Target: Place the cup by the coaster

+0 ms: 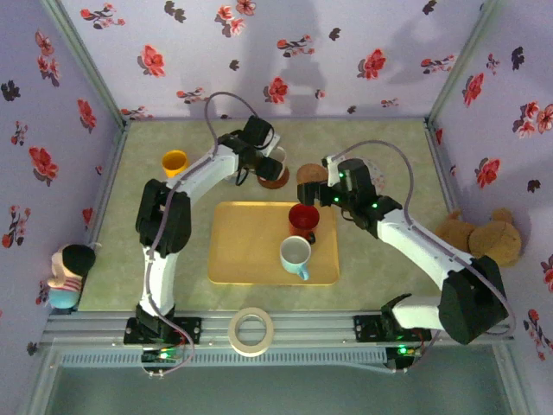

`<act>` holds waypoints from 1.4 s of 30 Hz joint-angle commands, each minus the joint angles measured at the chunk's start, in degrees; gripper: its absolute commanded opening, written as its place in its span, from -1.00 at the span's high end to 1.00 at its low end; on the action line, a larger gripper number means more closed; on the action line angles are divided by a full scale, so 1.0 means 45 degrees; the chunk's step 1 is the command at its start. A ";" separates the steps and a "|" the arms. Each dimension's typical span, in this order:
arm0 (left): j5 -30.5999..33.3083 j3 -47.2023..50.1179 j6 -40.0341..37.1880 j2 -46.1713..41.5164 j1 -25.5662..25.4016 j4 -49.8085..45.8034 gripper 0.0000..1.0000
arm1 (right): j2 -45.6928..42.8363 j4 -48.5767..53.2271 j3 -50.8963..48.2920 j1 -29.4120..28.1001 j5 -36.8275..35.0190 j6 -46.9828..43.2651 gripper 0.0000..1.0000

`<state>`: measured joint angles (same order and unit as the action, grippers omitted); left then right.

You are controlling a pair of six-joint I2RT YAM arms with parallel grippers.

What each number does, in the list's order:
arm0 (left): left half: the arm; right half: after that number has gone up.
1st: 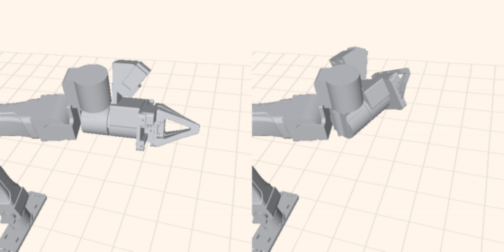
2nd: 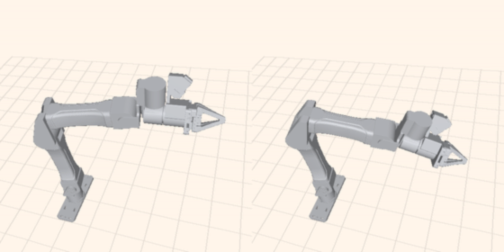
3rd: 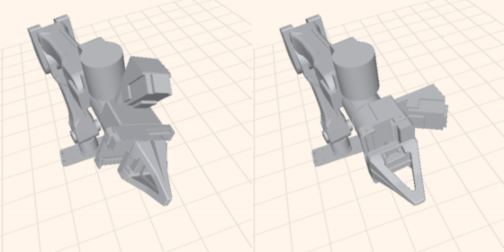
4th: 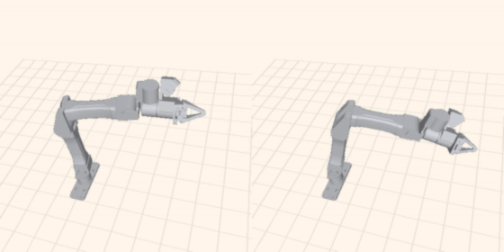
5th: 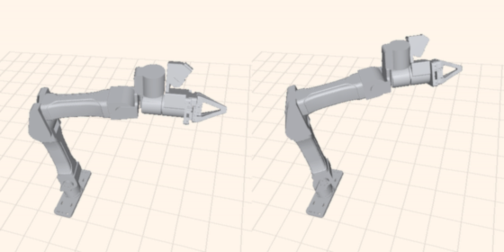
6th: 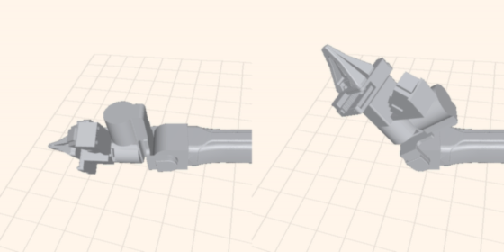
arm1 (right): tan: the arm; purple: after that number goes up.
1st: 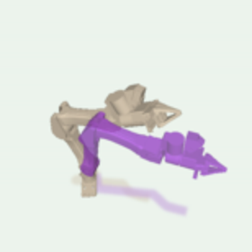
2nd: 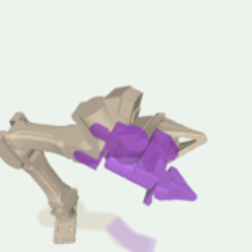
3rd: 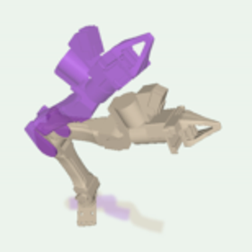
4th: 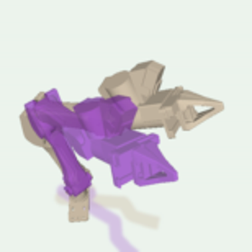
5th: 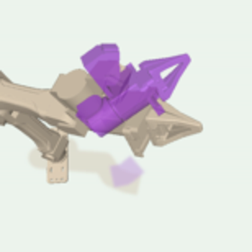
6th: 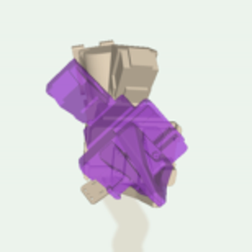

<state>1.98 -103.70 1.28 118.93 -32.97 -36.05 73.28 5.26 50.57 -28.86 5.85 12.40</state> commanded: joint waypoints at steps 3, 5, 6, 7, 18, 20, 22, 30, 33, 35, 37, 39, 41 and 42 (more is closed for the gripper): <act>0.0166 -0.0381 0.0029 -0.1505 0.0042 -0.0154 -0.72 | -0.0859 0.1876 0.1013 0.0067 0.0224 -0.1062 -0.99; 0.0153 -0.0200 0.0023 -0.1926 0.0002 -0.0104 -0.80 | -0.1049 0.3017 0.1449 0.0066 0.0333 -0.1710 -0.99; 0.0145 -0.0052 0.0028 -0.2135 -0.0027 -0.0042 -0.83 | -0.1134 0.3652 0.1700 0.0067 0.0454 -0.1995 -0.99; 0.0129 0.0118 0.0028 -0.2404 -0.0039 0.0048 -0.87 | -0.1216 0.4159 0.1928 0.0067 0.0590 -0.2188 -0.99; -0.1727 0.3544 0.0028 -0.6105 -0.0095 0.1505 -0.99 | -0.2716 0.6392 0.1943 -0.0413 0.1218 -0.2404 -0.99; -0.1994 0.4176 0.0019 -0.6721 -0.0105 0.1661 -1.00 | -0.2911 0.6699 0.1888 -0.0656 0.1186 -0.2483 -0.98; -0.2353 0.4830 -0.0136 -0.7292 -0.0095 0.1740 -1.00 | -0.3036 0.7064 0.1876 -0.0886 0.1084 -0.2449 -0.97; -0.3598 0.7297 -0.0717 -0.9496 -0.0095 0.1780 -1.00 | -0.3179 0.8769 0.2034 -0.2133 0.0634 -0.2044 -0.92; -0.3862 0.8142 -0.0908 -1.0204 -0.0096 0.1761 -1.00 | -0.3430 0.9223 0.1756 -0.2625 0.0405 -0.1529 -0.89; -0.4085 0.8649 -0.0984 -1.0635 -0.0115 0.1772 -1.00 | -0.3639 0.9311 0.1535 -0.2983 0.0209 -0.1262 -0.86; -0.4411 0.9119 -0.1043 -1.1032 -0.0125 0.1810 -0.99 | -0.3829 0.9374 0.1331 -0.3391 -0.0134 -0.1113 -0.85; -0.4906 0.9536 -0.1132 -1.1383 -0.0151 0.1820 -1.00 | -0.3893 0.9466 0.1210 -0.3889 -0.0536 -0.1012 -0.85; -0.5167 0.9925 -0.1170 -1.1720 -0.0210 0.1892 -1.00 | -0.3830 0.9560 0.1148 -0.4250 -0.0702 -0.0878 -0.82; -0.5284 1.0116 -0.1257 -1.1913 -0.0234 0.1906 -1.00 | -0.3758 0.9612 0.1110 -0.4433 -0.0732 -0.0774 -0.81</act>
<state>-17.93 -60.07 -2.24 67.72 -33.43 -28.71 56.51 46.48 56.36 -46.87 5.50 6.66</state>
